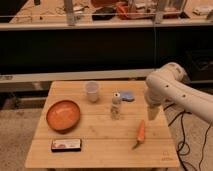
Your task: Knock the bottle over
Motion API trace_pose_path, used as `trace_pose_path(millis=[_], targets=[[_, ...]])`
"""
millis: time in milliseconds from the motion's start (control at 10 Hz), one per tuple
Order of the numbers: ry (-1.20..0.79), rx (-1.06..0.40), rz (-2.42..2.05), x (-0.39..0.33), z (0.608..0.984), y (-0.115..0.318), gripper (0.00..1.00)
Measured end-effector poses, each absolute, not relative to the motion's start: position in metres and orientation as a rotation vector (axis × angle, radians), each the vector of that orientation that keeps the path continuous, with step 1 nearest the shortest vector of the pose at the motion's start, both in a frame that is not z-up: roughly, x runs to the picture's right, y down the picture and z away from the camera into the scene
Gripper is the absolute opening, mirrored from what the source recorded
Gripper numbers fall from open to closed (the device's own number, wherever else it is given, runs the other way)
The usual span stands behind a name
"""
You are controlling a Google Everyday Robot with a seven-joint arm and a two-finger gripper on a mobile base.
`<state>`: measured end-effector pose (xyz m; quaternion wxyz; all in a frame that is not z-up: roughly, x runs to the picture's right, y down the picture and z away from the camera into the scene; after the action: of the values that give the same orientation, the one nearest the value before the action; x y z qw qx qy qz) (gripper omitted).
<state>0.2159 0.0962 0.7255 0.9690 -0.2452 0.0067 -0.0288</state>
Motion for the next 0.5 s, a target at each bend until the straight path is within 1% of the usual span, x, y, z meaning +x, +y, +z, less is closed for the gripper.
trace_pose_path(millis=[500], targets=[[0.008,-0.481,-0.096,0.195,0.743,0.088,0.8]])
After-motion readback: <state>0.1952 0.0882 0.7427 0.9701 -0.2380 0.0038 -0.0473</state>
